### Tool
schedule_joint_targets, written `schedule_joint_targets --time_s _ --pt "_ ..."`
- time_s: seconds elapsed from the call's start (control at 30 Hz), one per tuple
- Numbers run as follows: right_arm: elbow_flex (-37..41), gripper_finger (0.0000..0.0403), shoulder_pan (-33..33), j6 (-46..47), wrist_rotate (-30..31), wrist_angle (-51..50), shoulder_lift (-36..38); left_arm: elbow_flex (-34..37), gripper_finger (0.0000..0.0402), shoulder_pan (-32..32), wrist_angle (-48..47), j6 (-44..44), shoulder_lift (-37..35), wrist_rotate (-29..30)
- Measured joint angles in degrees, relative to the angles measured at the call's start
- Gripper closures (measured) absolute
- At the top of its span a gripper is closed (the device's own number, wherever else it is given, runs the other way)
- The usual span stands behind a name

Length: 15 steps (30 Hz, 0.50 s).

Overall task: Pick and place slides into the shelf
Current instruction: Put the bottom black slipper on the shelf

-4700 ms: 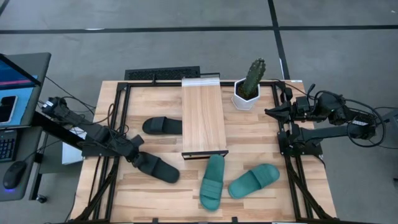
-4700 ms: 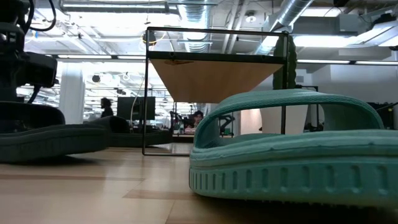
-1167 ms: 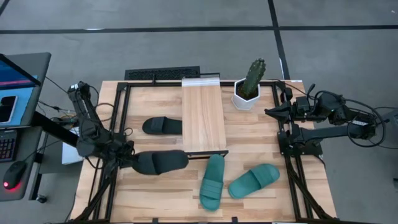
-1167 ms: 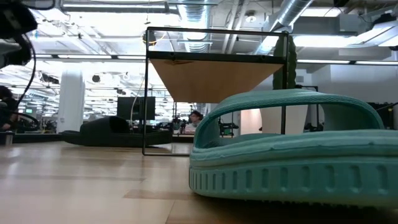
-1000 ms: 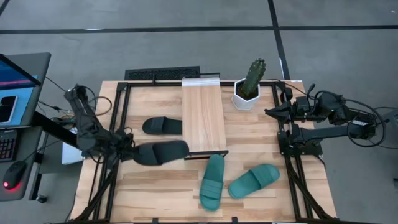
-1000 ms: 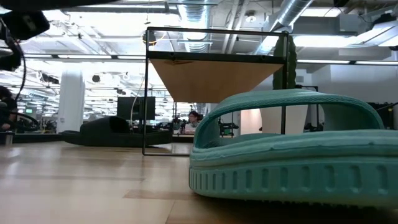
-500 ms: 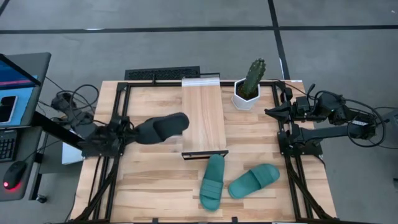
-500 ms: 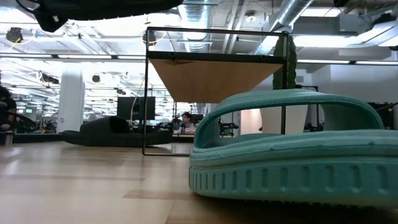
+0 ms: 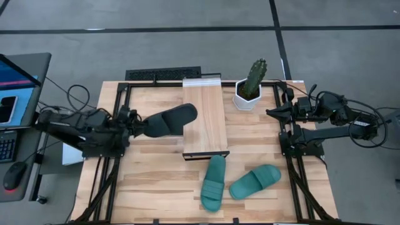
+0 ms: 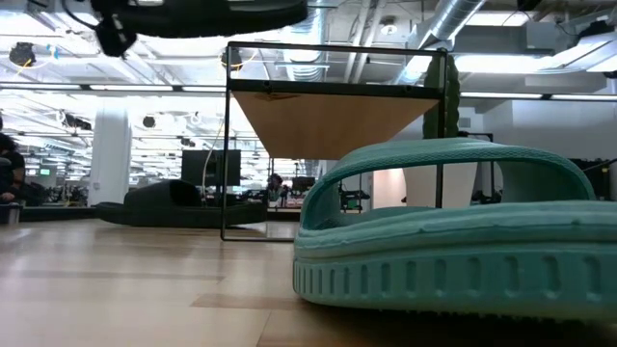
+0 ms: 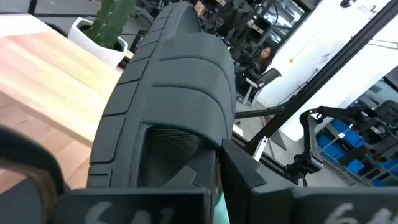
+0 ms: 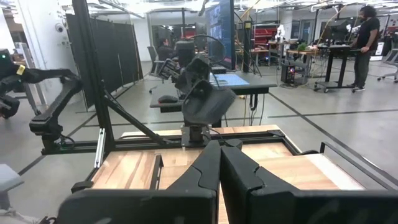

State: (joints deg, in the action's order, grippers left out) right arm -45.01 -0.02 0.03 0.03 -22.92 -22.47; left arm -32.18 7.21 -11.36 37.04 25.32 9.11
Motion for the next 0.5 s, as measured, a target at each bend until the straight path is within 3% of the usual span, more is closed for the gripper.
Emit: schedule_joint_targets --time_s 0.33,0.5 --pt "0.02 0.0403 -0.01 0.0 0.0 -0.02 -0.01 0.0 0.0401 -24.52 16.36 -0.78 16.12 -29.74" --pt "0.0 0.0403 0.01 0.0 0.0 -0.01 0.01 -3.57 0.0401 -33.16 17.85 -1.09 23.63 -38.95"
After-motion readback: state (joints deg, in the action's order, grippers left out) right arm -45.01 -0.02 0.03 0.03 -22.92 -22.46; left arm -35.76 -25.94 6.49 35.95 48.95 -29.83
